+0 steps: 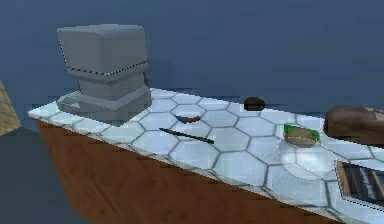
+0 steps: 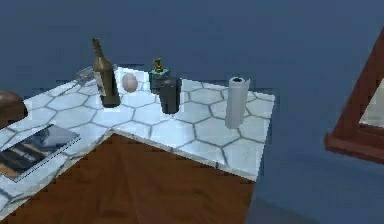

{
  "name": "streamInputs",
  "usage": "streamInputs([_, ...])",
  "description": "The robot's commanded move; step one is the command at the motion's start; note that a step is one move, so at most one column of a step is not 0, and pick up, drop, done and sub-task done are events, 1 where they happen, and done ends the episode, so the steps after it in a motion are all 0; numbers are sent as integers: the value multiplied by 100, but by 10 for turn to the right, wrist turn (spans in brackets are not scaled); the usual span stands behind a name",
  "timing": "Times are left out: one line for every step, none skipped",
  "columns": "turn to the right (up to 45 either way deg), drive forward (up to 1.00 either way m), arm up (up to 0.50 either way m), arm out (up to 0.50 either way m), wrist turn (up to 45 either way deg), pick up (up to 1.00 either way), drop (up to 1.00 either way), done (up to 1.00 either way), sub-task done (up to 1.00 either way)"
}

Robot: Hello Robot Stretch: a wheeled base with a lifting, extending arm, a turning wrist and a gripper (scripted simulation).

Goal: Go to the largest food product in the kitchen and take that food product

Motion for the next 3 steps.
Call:
streamInputs([240, 0, 0, 0, 0, 0, 0, 0, 0])
streamInputs([0, 30, 0, 0, 0, 0, 0, 0, 0])
streamInputs([-450, 0, 0, 0, 0, 0, 0, 0, 0])
